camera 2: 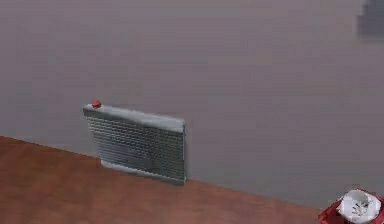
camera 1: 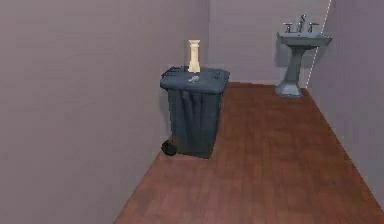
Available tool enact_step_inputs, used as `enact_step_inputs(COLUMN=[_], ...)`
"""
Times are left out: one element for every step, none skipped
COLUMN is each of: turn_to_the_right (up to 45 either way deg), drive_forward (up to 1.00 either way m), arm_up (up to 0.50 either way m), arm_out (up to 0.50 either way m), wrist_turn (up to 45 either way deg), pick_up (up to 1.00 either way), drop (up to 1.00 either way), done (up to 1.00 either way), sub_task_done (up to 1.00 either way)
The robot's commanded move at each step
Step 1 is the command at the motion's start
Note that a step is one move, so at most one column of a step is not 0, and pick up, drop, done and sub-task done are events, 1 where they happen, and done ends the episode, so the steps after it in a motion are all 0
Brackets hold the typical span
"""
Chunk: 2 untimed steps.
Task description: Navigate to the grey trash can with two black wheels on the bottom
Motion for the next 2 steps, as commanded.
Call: enact_step_inputs(turn_to_the_right=[0.0,0.0], drive_forward=[0.9,0.0], arm_up=[0.0,0.0], arm_out=[0.0,0.0], wrist_turn=[0.0,0.0], pick_up=[0.0,0.0], drop=[0.0,0.0], done=[0.0,1.0], sub_task_done=[0.0,0.0])
